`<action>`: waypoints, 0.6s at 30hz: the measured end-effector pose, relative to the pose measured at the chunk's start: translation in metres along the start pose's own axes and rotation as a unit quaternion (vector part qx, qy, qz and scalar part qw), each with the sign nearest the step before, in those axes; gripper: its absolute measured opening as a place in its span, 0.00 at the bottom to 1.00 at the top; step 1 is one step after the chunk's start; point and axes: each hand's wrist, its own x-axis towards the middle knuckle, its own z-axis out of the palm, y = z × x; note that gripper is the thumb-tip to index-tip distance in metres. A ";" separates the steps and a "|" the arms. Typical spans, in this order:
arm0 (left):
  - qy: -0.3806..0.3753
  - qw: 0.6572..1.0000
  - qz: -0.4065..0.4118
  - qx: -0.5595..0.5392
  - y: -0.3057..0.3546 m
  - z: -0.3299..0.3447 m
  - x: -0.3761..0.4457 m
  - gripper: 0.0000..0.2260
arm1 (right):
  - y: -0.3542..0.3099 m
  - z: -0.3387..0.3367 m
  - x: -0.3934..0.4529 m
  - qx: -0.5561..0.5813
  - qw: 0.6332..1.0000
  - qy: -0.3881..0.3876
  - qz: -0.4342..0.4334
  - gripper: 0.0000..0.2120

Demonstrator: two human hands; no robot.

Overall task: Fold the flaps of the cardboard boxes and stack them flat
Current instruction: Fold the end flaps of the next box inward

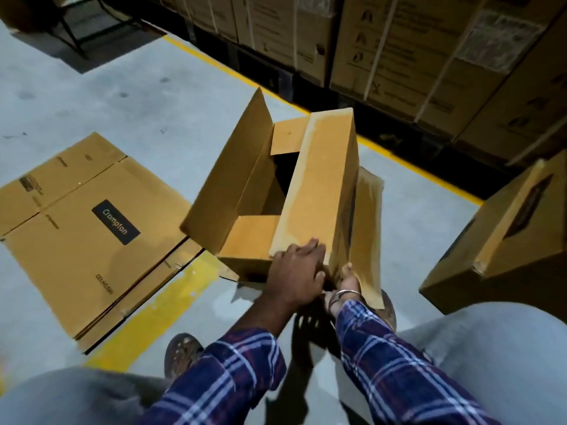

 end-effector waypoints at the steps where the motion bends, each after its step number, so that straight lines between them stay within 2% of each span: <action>1: -0.034 0.999 0.014 -0.024 -0.009 0.011 -0.003 0.28 | -0.005 0.003 -0.002 0.008 1.000 -0.006 0.010 0.39; 2: -0.060 0.996 0.025 -0.057 -0.017 0.021 -0.008 0.29 | -0.011 0.006 -0.006 0.008 1.000 -0.008 0.016 0.45; 3: -0.078 0.992 0.032 -0.096 -0.025 0.029 -0.011 0.31 | -0.017 0.008 -0.013 -0.008 1.000 0.003 0.002 0.47; 6: -0.085 0.976 -0.002 -0.200 -0.042 0.038 -0.014 0.32 | -0.034 0.013 -0.030 -0.120 0.989 0.059 -0.067 0.43; 8: -0.051 0.974 -0.043 -0.215 -0.049 0.034 -0.010 0.30 | -0.044 0.017 -0.043 -0.230 0.960 0.117 -0.110 0.43; 10: -0.003 0.978 -0.075 -0.197 -0.057 0.026 -0.002 0.29 | -0.050 0.021 -0.051 -0.325 0.923 0.152 -0.137 0.43; 12: 0.031 0.977 -0.108 -0.181 -0.068 0.017 0.007 0.32 | -0.053 0.027 -0.060 -0.412 0.878 0.140 -0.203 0.46; 14: 0.062 0.974 -0.135 -0.168 -0.081 0.012 0.014 0.36 | -0.052 0.033 -0.061 -0.500 0.815 0.116 -0.270 0.51; 18: 0.144 0.971 -0.185 -0.052 -0.106 0.006 0.026 0.41 | -0.040 0.043 -0.059 -0.657 0.705 0.080 -0.256 0.59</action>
